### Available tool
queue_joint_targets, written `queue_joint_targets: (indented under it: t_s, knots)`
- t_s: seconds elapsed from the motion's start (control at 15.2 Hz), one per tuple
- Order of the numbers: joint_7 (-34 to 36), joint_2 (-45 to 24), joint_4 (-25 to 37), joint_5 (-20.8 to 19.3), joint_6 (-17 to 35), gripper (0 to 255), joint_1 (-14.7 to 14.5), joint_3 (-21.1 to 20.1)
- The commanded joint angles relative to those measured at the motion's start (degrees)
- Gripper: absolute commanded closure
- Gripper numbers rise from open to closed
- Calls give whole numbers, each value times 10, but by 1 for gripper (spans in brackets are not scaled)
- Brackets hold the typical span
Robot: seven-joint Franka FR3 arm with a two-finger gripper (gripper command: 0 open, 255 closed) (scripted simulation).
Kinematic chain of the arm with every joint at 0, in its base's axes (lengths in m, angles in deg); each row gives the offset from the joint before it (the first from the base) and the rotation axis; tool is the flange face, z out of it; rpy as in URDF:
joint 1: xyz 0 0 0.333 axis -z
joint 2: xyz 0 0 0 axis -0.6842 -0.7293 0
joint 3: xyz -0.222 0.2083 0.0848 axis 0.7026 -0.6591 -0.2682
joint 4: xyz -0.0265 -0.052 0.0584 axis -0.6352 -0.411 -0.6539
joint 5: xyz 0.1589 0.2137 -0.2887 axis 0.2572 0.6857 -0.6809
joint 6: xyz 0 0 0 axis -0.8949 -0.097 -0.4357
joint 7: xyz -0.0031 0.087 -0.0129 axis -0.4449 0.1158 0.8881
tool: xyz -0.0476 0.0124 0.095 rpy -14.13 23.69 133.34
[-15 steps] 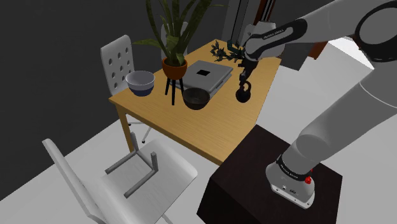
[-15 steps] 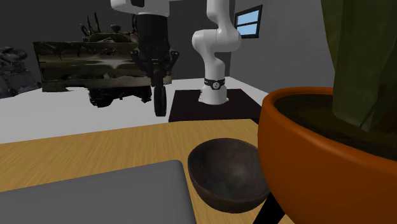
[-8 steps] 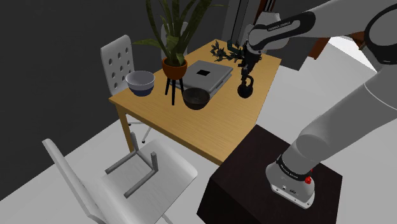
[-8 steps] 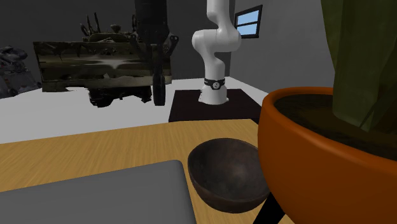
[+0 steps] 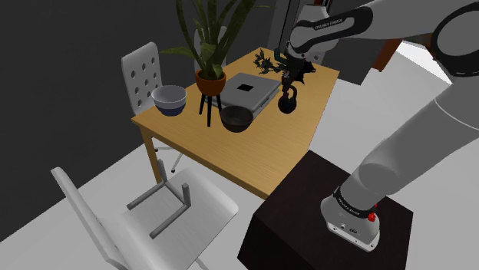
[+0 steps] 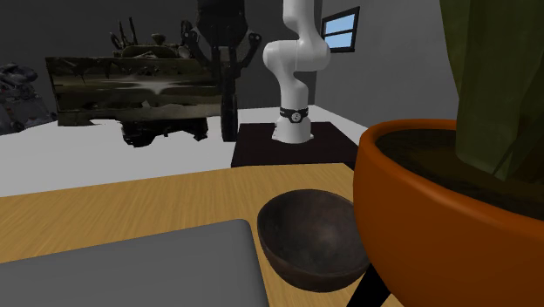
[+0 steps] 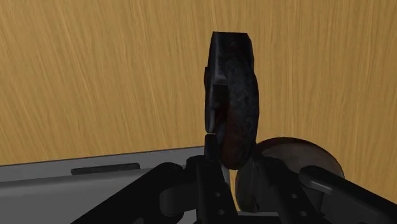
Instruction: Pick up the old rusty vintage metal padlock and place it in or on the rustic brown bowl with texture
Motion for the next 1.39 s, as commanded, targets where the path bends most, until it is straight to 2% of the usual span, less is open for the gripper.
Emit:
queue_joint_targets:
  t_s: [0.0, 0.59, 1.06, 1.32]
  knots:
    - [20, -23, 33, 7, -11, 255, -11, -12]
    - [102, -138, 194, 27, -60, 255, -57, -58]
    - [158, -253, 370, 34, -122, 255, -87, -83]
    - [158, -257, 345, 35, -93, 255, -87, -83]
